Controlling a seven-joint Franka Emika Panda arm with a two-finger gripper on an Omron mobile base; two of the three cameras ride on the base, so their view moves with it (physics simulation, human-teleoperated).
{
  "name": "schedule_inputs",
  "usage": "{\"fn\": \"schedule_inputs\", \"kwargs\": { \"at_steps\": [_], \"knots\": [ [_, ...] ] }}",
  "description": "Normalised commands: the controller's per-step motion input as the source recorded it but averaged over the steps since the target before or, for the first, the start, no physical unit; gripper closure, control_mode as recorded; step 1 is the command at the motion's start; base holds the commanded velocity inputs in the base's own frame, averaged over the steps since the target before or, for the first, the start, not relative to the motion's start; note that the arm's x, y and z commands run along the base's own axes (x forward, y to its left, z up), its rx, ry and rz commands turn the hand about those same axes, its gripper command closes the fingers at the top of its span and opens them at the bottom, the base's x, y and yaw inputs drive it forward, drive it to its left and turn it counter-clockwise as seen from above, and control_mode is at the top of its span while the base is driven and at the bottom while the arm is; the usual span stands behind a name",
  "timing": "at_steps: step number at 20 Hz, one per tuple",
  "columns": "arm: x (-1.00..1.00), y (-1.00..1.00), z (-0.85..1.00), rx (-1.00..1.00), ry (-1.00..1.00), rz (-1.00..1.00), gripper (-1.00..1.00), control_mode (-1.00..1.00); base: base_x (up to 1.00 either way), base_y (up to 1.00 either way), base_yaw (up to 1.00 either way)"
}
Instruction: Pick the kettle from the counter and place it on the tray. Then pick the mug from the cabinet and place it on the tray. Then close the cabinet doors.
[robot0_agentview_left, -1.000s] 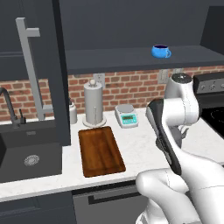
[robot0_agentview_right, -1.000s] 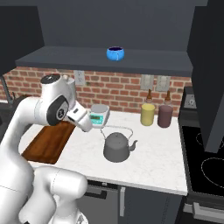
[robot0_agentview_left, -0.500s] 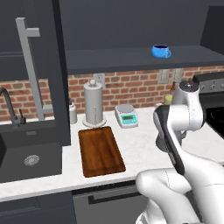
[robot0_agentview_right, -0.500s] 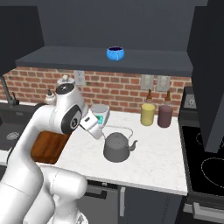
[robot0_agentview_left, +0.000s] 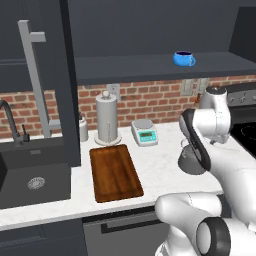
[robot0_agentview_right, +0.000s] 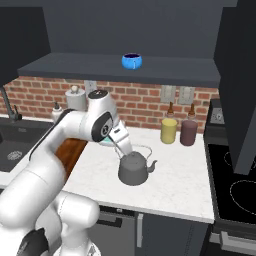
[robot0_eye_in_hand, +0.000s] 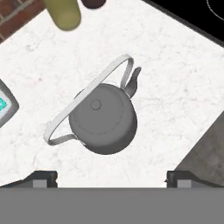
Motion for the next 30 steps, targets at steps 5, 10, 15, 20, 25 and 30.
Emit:
{"fn": "schedule_inputs", "kwargs": {
  "at_steps": [5, 10, 15, 20, 25, 30],
  "knots": [
    [0.01, -0.35, -0.2, 0.03, 0.01, -0.02, -1.0, -1.0, 0.0, 0.0, 0.0],
    [0.05, -0.18, -0.28, 0.02, 0.0, -0.06, -1.0, -1.0, 0.0, 0.0, 0.0],
    [0.15, 0.0, -0.19, 0.01, 0.0, -0.13, -1.0, -1.0, 0.0, 0.0, 0.0],
    [0.15, -0.01, 0.0, 0.06, 0.0, -0.14, -1.0, -1.0, 0.0, 0.0, 0.0],
    [0.15, -0.05, 0.0, 0.03, 0.0, -0.13, -1.0, -1.0, 0.0, 0.0, 0.0],
    [0.15, -0.08, 0.0, 0.06, 0.0, -0.04, -1.0, -1.0, 0.0, 0.0, 0.0]
  ]
}}
